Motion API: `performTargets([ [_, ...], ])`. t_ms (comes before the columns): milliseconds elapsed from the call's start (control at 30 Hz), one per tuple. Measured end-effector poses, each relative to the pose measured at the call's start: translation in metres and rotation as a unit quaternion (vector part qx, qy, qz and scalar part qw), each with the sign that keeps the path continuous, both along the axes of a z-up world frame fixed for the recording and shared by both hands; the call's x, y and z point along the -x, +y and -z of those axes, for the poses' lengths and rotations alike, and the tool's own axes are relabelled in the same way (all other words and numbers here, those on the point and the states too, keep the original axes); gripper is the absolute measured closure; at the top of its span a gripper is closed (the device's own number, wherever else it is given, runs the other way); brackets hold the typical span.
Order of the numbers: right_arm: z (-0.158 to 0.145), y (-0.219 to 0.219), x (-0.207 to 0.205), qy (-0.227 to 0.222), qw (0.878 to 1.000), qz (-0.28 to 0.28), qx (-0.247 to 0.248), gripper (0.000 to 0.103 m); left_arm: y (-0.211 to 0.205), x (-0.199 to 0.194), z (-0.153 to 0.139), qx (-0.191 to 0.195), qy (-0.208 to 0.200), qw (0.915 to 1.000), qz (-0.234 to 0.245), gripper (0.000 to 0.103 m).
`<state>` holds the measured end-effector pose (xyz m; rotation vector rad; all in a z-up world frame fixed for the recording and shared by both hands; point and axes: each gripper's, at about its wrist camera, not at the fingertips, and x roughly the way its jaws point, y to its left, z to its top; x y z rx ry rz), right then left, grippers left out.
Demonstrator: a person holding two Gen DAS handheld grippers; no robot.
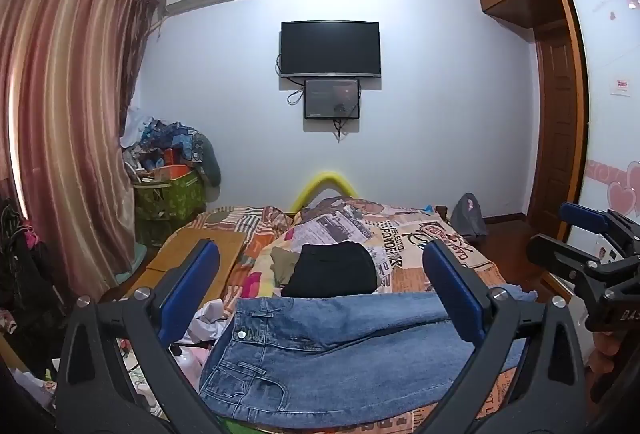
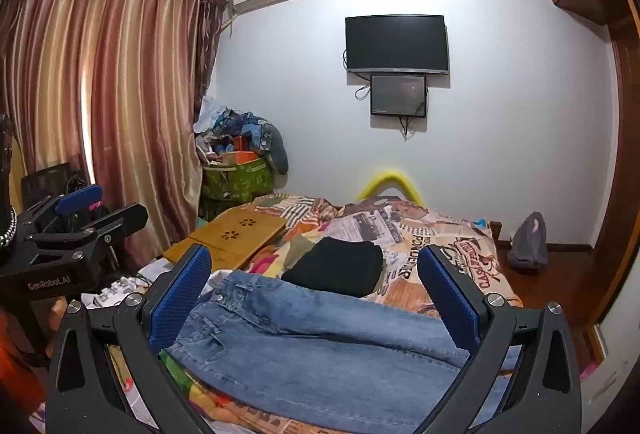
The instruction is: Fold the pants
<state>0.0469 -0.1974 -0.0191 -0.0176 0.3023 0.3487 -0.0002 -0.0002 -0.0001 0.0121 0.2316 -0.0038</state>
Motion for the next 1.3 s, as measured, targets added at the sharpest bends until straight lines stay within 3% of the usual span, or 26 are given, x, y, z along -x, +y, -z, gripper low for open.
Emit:
performTargets([
  [1300, 0.0, 0.004, 0.002, 0.006, 1.0, 0.003, -0.005, 0.0, -0.005, 0.002, -0.007, 0.005, -0.003, 1.0, 0.008, 0.0],
])
